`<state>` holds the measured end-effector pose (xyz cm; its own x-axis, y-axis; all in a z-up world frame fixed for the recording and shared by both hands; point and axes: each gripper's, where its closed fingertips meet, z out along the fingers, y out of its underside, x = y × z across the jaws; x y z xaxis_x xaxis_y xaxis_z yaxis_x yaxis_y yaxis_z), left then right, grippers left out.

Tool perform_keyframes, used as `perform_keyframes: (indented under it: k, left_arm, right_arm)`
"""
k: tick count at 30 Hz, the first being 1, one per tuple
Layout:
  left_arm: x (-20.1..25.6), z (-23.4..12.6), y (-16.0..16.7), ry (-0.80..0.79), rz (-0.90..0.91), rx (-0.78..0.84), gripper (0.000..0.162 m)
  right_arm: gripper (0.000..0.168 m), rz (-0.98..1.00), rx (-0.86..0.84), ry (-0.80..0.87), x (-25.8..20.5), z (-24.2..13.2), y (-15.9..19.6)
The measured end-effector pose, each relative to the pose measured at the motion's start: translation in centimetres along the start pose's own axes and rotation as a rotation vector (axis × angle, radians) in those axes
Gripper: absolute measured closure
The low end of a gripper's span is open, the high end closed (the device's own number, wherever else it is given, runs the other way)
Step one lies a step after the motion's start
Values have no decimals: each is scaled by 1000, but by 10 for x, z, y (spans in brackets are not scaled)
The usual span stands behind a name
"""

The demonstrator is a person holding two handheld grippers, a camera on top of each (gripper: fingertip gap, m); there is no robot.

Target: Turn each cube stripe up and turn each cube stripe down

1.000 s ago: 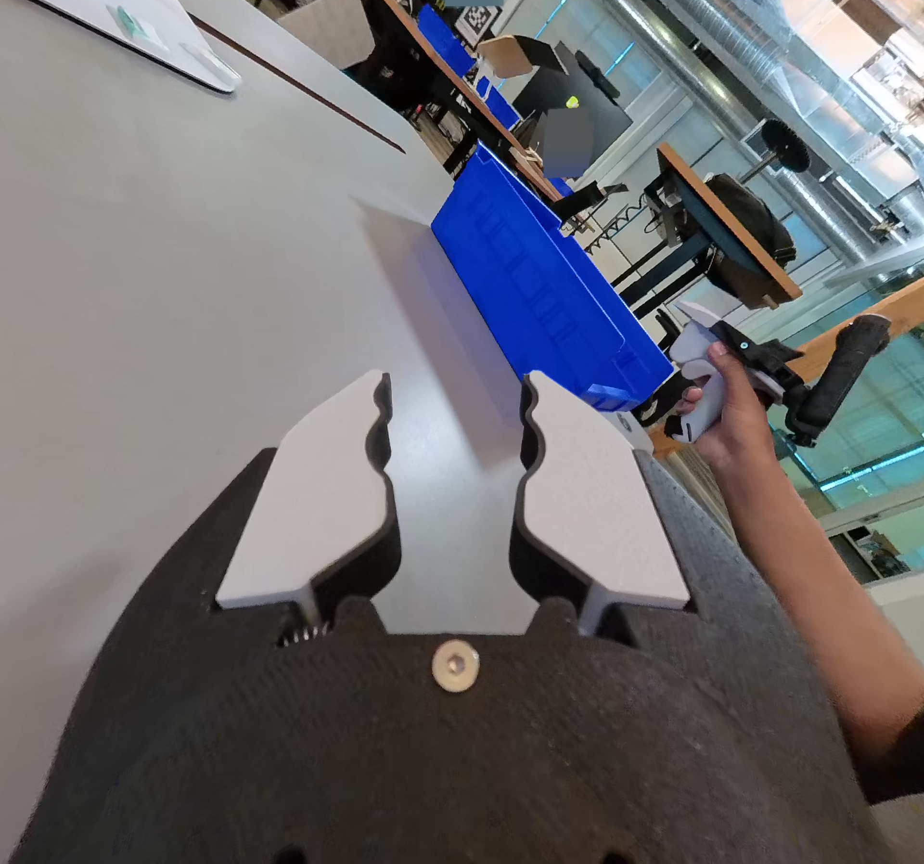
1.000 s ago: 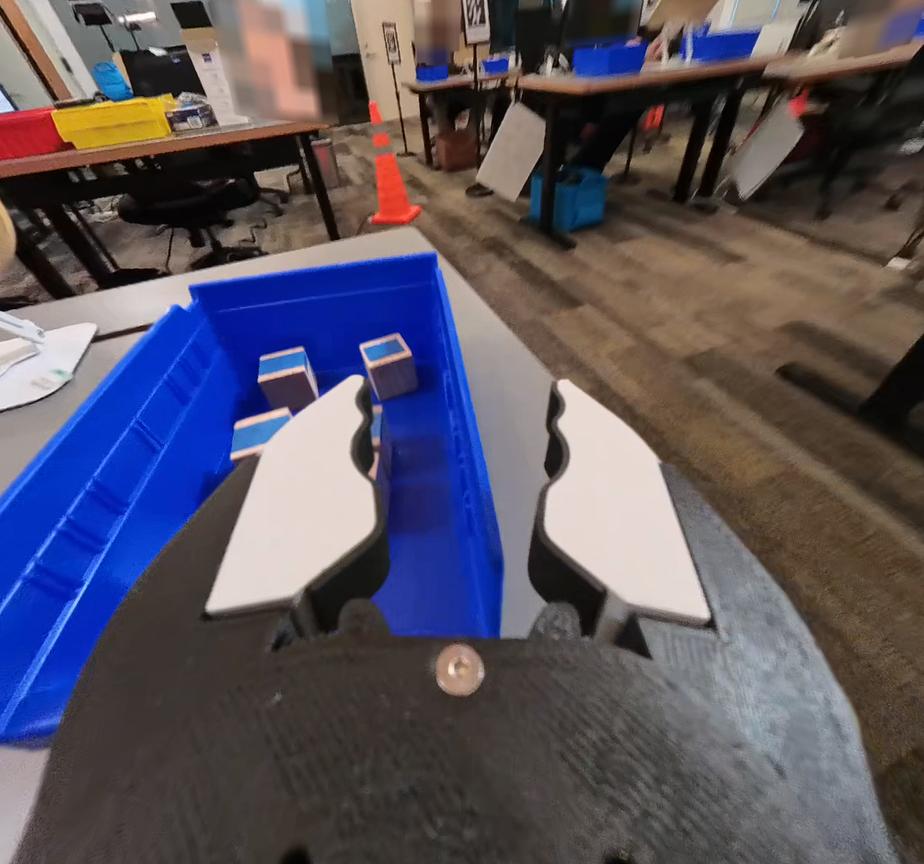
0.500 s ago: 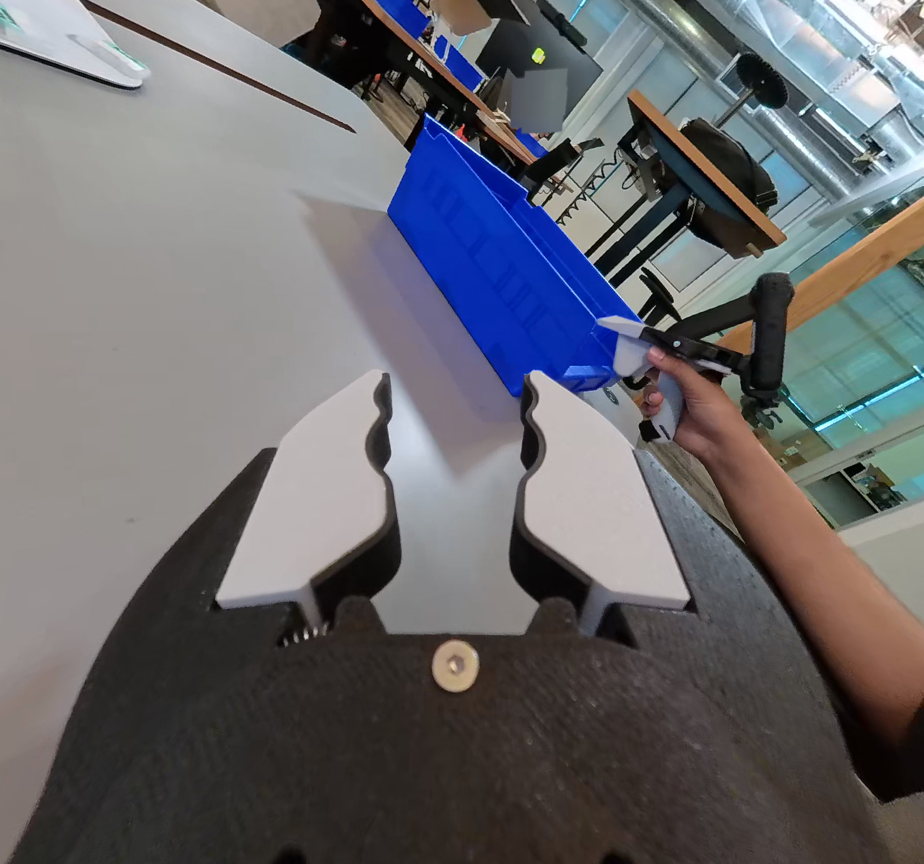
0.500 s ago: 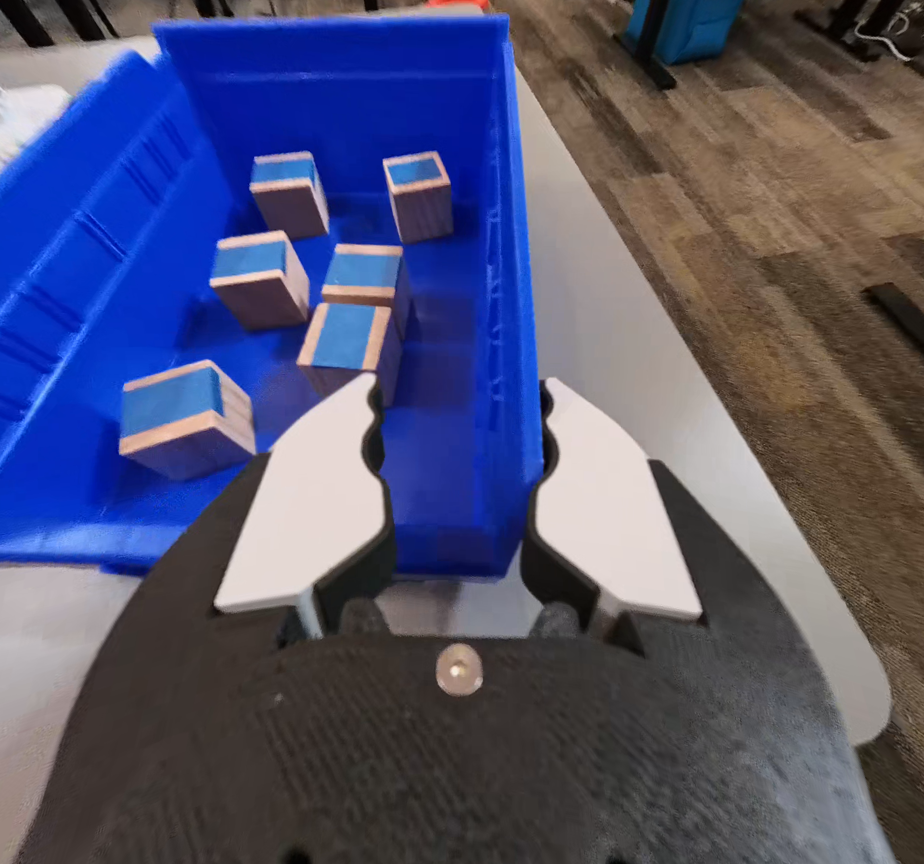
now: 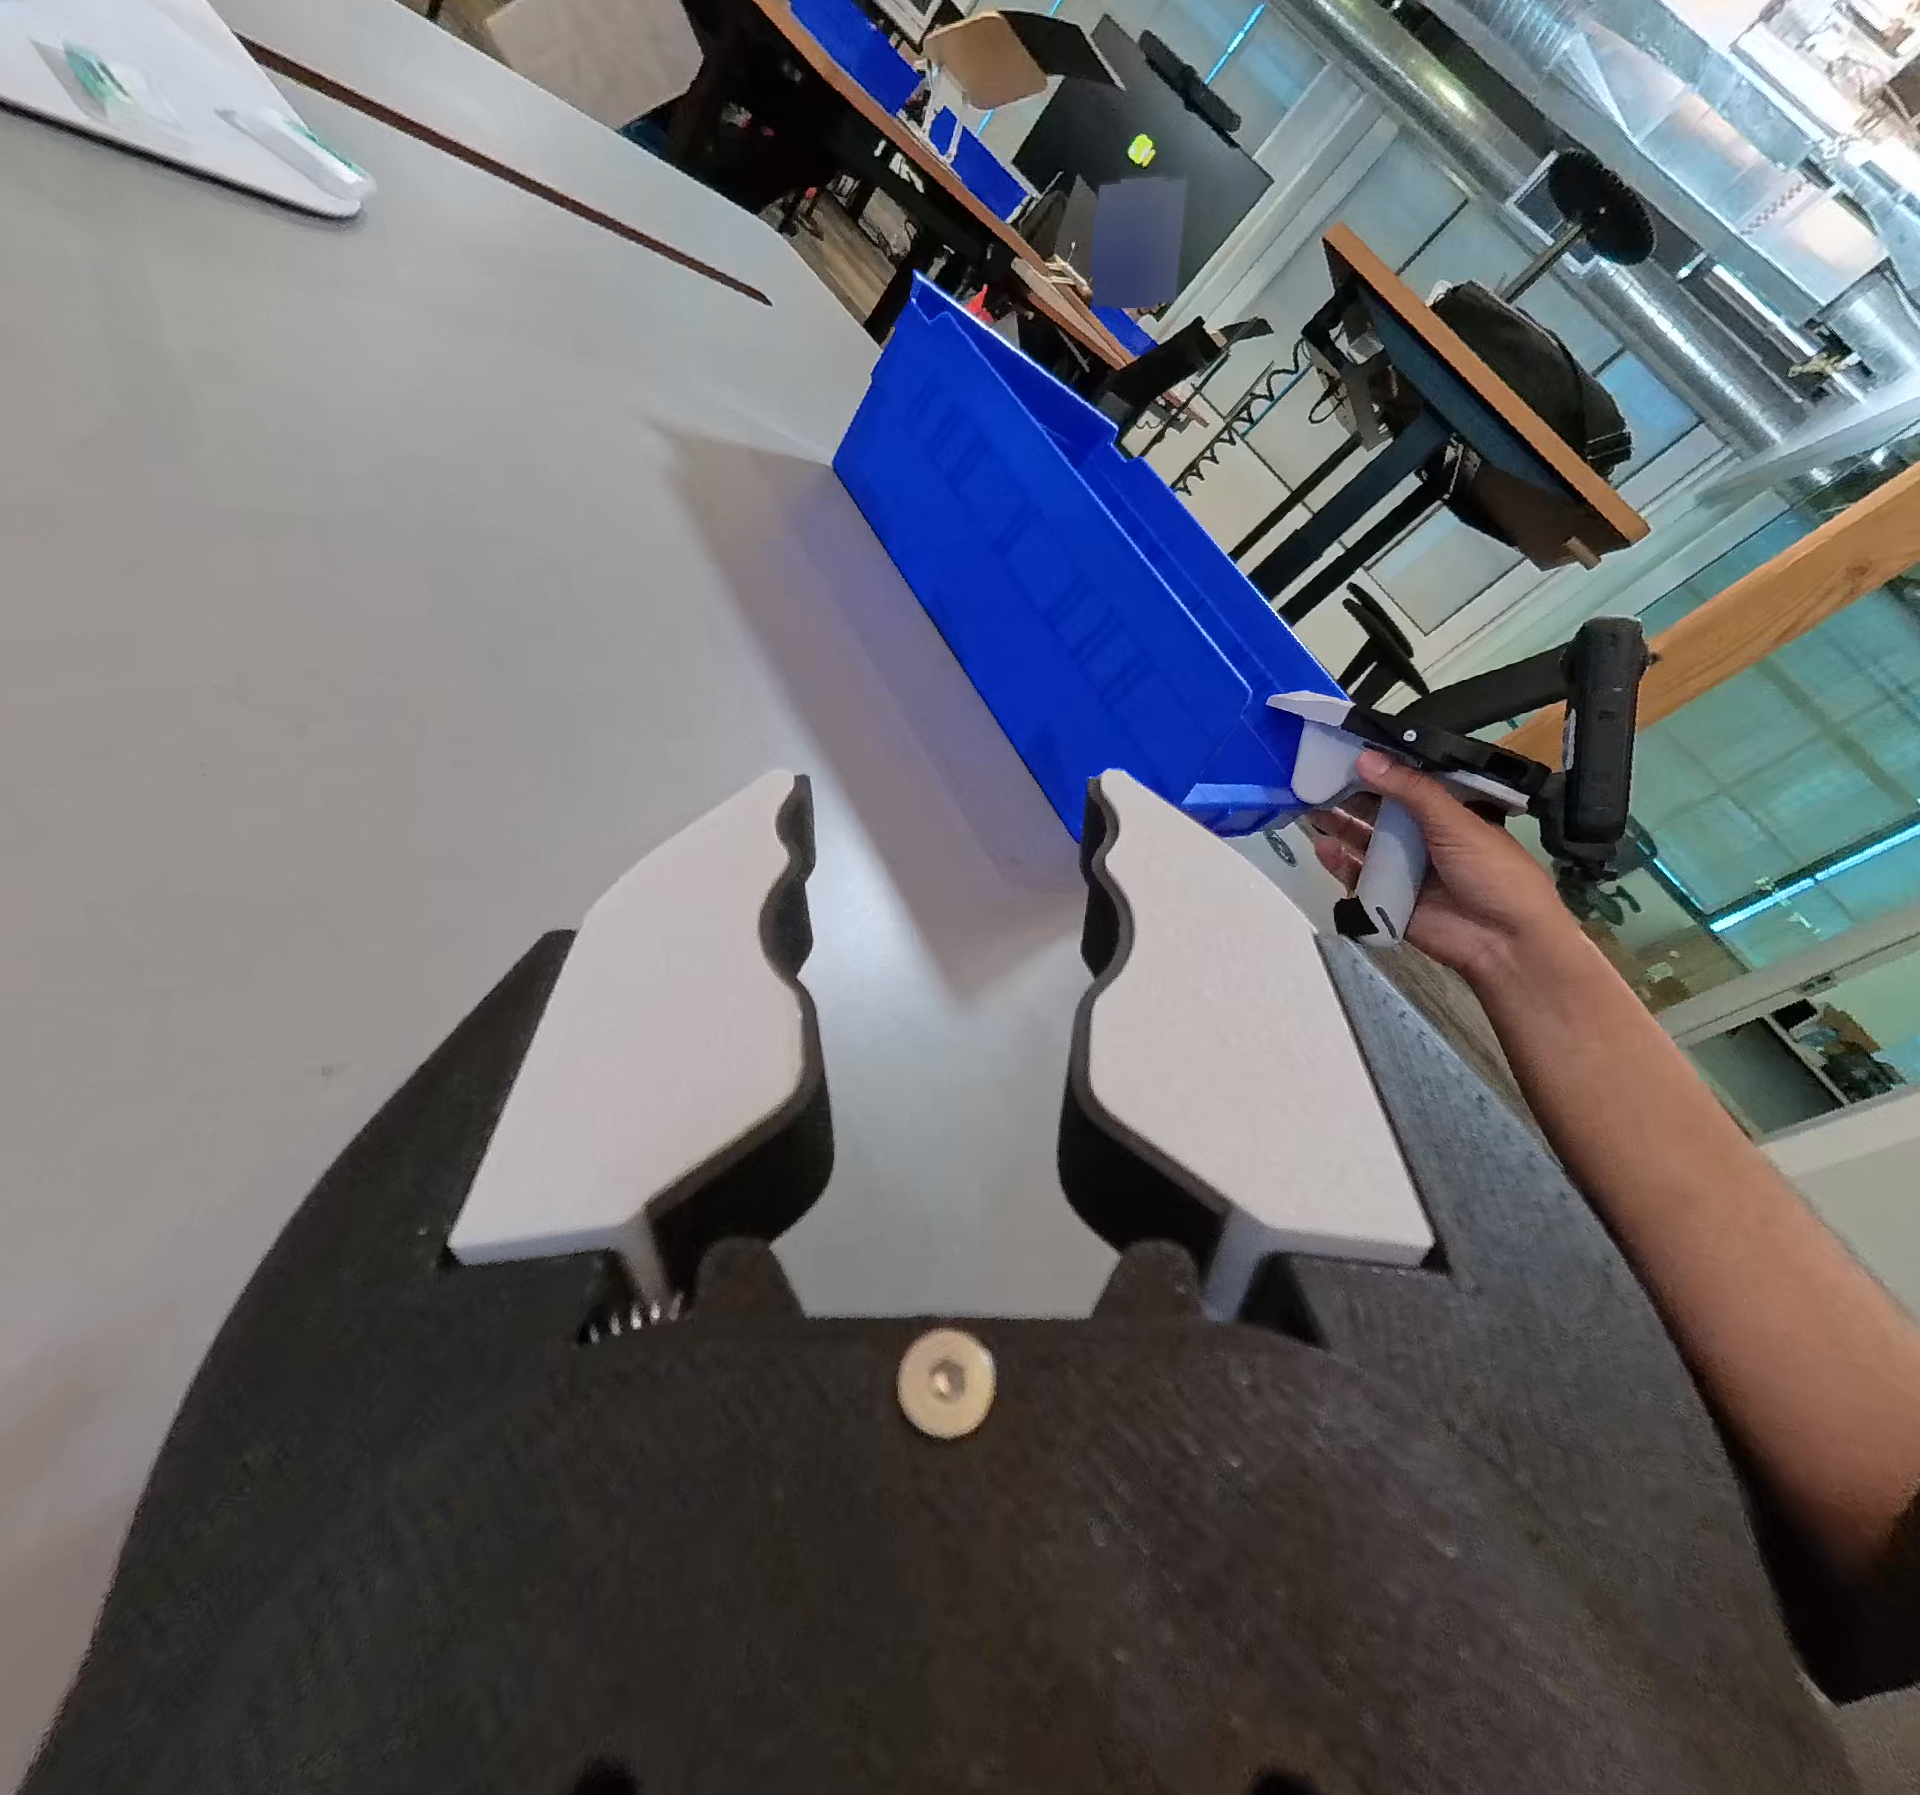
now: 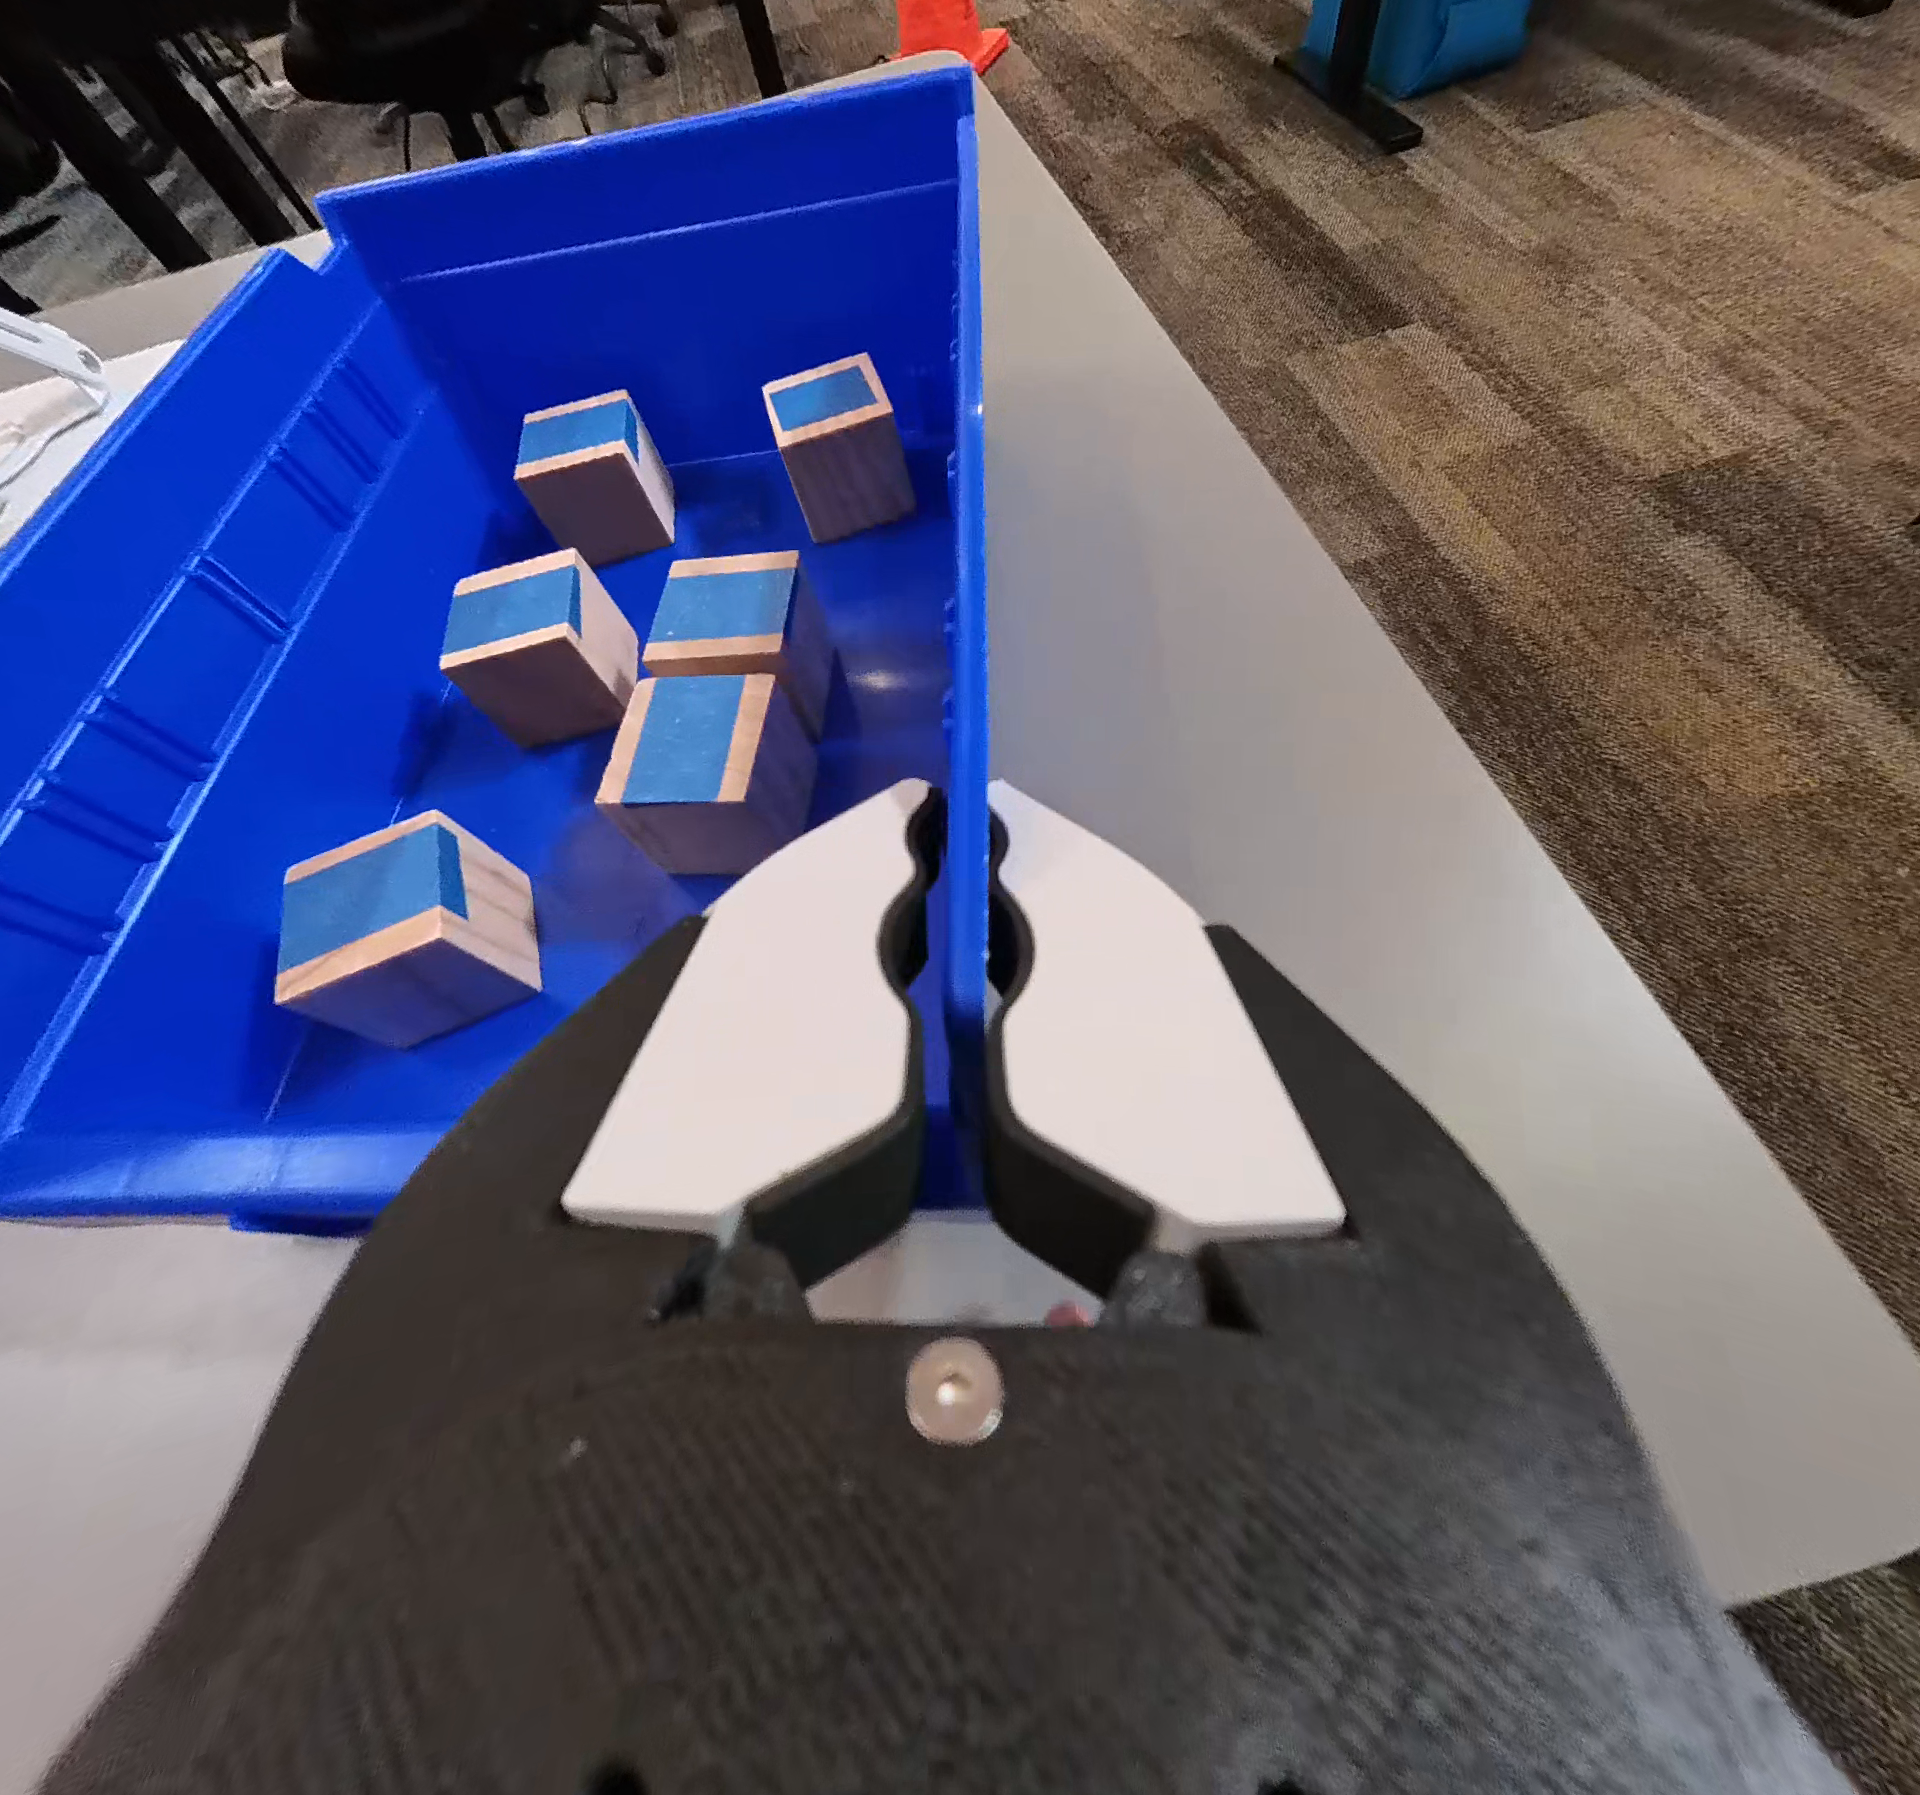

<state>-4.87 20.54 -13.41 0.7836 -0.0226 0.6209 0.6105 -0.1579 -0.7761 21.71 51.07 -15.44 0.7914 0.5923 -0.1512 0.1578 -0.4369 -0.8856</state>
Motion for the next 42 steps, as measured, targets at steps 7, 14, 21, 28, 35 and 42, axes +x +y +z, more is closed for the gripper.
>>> perform_keyframes:
  k: [7,14,21,28,35,42]
  left_arm:
    - [-2,-9,-21,-33,51,54,112]
    - [-9,-15,-31,-54,33,83,112]
    - [-17,-16,-33,-91,33,84,112]
    - [-29,-26,-52,-138,60,135,104]
    - [-49,-40,-68,-231,74,177,96]
    - [-86,-101,-124,-559,335,319,97]
  right_arm:
    - [162,-6,-3,-30,-10,-4,-1]
    - [162,-11,-36,-101,-39,-11,-3]
    - [163,44,-47,-258,-84,-8,2]
    - [163,10,-54,-323,-111,-9,6]
    - [163,19,-70,-323,-108,-6,10]
    - [162,45,-97,-338,-105,-3,17]
